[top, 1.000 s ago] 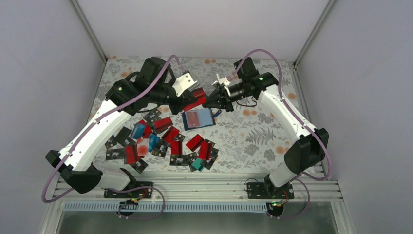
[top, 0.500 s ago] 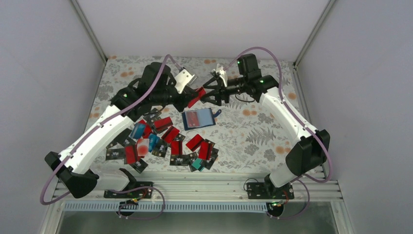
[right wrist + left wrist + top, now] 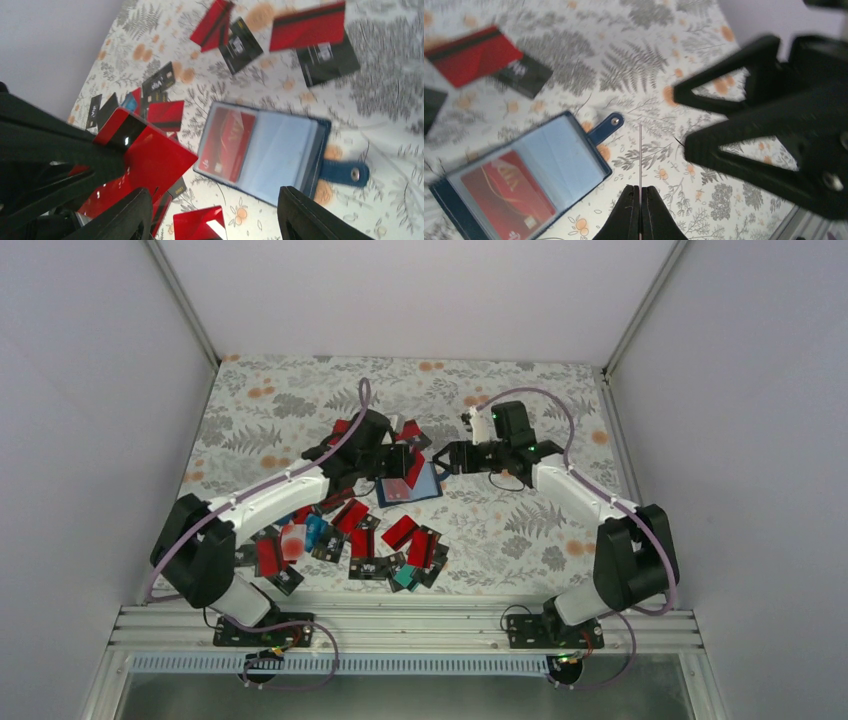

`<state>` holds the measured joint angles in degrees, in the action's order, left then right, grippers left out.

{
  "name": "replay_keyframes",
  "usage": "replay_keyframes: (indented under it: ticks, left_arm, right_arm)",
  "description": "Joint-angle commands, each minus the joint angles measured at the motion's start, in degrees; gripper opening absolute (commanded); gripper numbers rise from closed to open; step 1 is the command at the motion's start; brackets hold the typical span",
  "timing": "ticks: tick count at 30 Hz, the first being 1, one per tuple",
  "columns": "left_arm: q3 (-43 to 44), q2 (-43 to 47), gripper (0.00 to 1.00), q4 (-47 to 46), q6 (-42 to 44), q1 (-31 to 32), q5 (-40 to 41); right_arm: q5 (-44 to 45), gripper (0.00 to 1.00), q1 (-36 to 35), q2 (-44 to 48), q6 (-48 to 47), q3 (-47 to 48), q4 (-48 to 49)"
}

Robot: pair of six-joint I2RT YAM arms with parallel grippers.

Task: Put the credit cards into the card holder

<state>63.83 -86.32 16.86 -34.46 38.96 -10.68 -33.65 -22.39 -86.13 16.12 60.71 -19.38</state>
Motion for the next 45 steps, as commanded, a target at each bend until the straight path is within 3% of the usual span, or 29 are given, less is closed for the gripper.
replay_keyframes:
  ticks: [1,16,26,45]
  left_arm:
    - [-2.82,-2.13,0.02,-8.48,-9.17,-0.61,0.57]
    - [-3.86,-9.51,0.02,-9.35,-10.54,-3.54,1.61]
    - [-2.88,-15.04,0.02,-10.57,-9.75,-4.72,-0.81]
    - [-3.05,-20.86,0.02,-15.37,-9.46,-5.65,-4.49]
  right_arm:
    - [-0.49,0.63,0.24,1.41,7.77,-4.21,6.7]
    - [-3.84,0.43,0.2,-14.74,10.74,0.37,8.74]
    - [1.12,0.31,0.28,-24.17,10.52,5.79,6.98]
    - [0.97,0.26,0.58,-27.02,9.65,0.71,9.67]
